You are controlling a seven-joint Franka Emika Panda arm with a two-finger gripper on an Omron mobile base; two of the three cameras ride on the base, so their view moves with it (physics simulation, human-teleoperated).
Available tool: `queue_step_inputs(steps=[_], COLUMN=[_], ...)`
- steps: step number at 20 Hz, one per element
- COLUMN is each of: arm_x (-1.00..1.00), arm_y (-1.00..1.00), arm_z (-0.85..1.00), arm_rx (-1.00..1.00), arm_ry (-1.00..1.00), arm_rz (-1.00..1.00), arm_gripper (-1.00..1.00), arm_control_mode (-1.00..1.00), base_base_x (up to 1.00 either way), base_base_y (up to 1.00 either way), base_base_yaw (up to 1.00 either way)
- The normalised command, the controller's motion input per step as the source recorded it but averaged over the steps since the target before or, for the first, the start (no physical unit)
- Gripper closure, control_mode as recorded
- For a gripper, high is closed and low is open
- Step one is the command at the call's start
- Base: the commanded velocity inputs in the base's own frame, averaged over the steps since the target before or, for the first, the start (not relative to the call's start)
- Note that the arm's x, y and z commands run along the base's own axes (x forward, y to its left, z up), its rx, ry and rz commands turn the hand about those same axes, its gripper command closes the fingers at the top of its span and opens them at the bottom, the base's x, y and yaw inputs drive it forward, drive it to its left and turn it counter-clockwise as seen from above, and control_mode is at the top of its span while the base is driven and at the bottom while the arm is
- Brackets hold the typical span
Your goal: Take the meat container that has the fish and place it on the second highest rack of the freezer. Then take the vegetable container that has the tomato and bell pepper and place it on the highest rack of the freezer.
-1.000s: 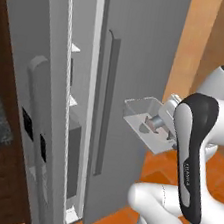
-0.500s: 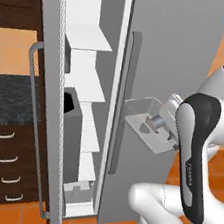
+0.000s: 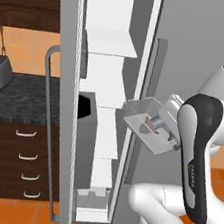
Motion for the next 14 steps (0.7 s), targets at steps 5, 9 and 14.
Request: queue_step_inputs(steps=[5, 9, 14], arm_x=[0.20, 1.00, 0.90], arm_y=[0.00, 0.03, 0.36], arm_z=[-0.12, -0.37, -0.40], arm_rx=[0.00, 0.08, 0.16], arm_ry=[-0.04, -0.07, 0.00], arm_rz=[0.04, 0.03, -0.11], arm_gripper=[1.00, 1.00, 1.00], arm_control_mode=[-1.00, -1.00, -1.00], base_base_x=[0.10, 0.00, 0.00], base_base_y=[0.00, 0.00, 0.00], base_base_yaw=[0.10, 0.00, 0.00])
